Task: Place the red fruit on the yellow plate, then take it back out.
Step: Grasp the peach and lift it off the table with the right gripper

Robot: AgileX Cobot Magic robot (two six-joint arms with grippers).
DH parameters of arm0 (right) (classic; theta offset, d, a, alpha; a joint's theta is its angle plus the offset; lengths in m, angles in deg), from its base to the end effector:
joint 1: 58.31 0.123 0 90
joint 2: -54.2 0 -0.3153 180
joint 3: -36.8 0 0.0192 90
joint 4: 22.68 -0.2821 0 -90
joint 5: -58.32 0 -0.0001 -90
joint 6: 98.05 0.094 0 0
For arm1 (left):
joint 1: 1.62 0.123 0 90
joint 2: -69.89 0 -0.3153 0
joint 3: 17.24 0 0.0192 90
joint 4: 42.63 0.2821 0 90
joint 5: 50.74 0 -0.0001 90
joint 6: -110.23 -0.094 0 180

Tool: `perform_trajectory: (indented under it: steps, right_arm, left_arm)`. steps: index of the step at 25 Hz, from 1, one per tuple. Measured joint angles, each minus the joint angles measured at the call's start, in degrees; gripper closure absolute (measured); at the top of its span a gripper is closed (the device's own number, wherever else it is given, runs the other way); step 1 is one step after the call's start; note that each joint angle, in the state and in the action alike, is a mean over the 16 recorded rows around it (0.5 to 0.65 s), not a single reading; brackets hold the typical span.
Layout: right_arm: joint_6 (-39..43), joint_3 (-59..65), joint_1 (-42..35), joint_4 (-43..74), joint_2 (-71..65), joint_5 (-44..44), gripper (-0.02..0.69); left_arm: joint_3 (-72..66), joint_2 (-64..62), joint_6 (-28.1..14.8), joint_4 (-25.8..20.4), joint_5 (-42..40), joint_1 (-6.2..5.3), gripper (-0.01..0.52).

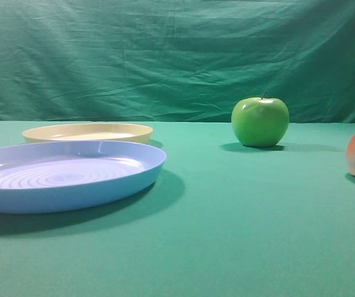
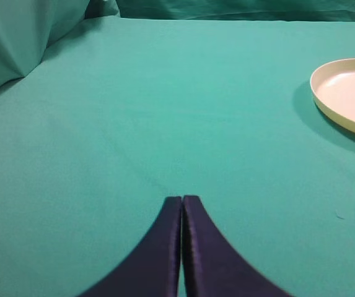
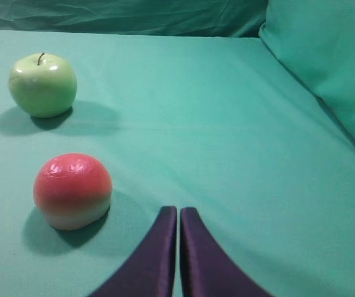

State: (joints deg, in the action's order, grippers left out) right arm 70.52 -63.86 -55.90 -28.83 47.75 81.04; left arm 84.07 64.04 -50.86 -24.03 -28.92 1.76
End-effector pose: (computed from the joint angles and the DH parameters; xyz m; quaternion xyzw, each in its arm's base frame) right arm 0.0555 0.0062 0.1685 -0.0698 0.8079 -0.0003 0.5851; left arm 0.0546 0.0144 0.1763 -0.0702 0.7914 0.0568 0.6046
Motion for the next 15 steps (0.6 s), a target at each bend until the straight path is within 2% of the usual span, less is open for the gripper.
perform_trajectory:
  steps: [15]
  right_arm:
    - [0.0,-2.36,0.7,0.0,-1.43,1.0,0.665]
  left_arm:
    - [0.0,0.0,-0.02,0.0,0.0,0.0,0.514]
